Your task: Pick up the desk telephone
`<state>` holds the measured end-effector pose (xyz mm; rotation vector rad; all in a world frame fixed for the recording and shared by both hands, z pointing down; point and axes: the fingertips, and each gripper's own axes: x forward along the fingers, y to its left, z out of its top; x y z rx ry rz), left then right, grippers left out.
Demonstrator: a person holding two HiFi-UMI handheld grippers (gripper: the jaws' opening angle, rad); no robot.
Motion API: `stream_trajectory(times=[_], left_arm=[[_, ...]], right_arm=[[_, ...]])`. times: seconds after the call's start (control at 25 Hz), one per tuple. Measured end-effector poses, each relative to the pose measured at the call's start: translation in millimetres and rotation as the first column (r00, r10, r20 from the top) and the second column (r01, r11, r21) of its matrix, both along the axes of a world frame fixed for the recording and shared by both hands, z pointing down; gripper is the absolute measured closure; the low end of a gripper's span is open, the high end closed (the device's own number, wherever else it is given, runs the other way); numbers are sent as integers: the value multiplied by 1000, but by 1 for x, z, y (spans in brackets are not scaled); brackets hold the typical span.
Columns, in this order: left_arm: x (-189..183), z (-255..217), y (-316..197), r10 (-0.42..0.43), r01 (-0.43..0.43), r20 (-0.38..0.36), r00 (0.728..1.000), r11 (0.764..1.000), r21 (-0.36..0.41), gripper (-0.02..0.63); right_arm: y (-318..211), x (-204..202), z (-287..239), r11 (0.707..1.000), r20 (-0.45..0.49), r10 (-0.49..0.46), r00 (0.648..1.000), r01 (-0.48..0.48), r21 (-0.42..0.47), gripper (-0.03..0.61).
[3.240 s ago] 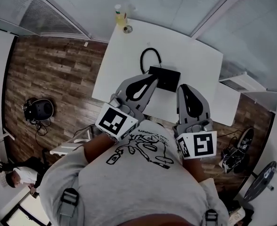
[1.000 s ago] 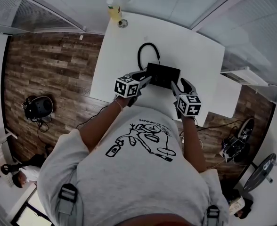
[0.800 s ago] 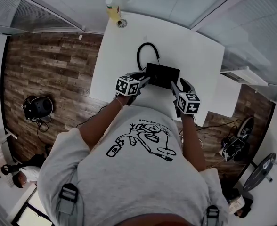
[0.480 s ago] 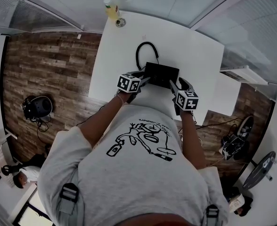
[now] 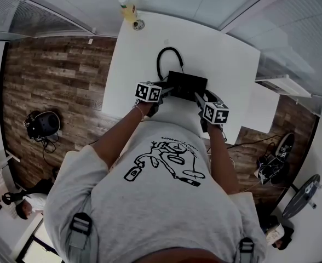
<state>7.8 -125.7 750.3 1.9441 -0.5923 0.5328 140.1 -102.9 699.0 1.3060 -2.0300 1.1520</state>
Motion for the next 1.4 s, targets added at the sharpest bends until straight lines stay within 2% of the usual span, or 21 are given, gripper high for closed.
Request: stream_trajectory(times=[0.4,0.72,1.08,1.4], left_arm=[[2,4,3,0,-3,-55,999,999,-43,402],[1,1,2,13,-14,-19,1000,999,-39,403],[-2,-26,-3,8,-8,-12,1000,1000,0,403],[-9,-70,-5,-25,26,-18,1000,999,29,405]], right_arm=[[3,-3,10,998,108,51,993,-45,-54,374],[2,-3,8,996,123,68,990,-60,-70,376],[-2,-5,-17,998,136,56,989,-51,-39,376],[-6,-11,-65,999,165,29,986,-32,10,377]])
